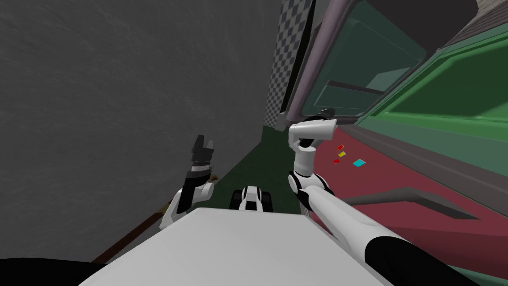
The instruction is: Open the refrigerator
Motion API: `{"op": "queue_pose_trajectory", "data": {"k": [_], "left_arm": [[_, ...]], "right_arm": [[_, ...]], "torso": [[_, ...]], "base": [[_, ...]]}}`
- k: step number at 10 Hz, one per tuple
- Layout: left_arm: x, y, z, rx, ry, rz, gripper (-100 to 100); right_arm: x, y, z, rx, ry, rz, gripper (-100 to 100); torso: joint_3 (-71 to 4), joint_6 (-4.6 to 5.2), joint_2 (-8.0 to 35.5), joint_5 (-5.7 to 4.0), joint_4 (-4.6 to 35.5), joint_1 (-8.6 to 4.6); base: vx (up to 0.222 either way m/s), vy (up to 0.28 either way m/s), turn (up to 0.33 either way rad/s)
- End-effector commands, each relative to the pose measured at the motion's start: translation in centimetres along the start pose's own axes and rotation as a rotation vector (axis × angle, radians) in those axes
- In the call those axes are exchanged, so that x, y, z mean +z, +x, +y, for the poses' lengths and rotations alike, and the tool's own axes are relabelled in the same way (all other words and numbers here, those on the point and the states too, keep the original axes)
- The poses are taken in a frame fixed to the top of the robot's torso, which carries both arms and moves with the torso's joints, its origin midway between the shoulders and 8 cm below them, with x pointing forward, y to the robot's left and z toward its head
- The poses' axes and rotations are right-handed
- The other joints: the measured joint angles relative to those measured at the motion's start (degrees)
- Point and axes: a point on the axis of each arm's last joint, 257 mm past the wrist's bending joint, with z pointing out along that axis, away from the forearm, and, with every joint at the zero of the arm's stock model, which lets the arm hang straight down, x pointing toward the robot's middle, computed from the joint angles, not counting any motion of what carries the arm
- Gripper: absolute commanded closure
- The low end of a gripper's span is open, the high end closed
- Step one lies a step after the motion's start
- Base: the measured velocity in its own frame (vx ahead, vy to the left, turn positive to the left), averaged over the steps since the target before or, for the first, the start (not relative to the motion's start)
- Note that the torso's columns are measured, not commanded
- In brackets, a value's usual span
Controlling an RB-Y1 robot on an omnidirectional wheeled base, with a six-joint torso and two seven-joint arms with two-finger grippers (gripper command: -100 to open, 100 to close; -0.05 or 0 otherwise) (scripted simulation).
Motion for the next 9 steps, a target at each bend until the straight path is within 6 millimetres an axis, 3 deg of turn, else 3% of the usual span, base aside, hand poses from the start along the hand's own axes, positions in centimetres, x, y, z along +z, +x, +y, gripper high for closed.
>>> {"op": "queue_pose_trajectory", "data": {"k": [1,9], "left_arm": [[0.0,0.0,0.0,0.0,0.0,0.0,0],[0.0,0.0,0.0,0.0,0.0,0.0,0]], "right_arm": [[0.3,0.8,-1.4,0.085,0.0,0.017,-100],[1.0,4.1,-5.6,0.384,-0.008,0.073,-100]], "torso": [[-0.28,-0.01,-0.5,0.02,-0.12,0.15],[-0.18,-0.04,-0.29,0.09,-0.09,0.31]], "base": [[0.227,0.042,-0.019],[0.258,0.071,-0.009]]}}
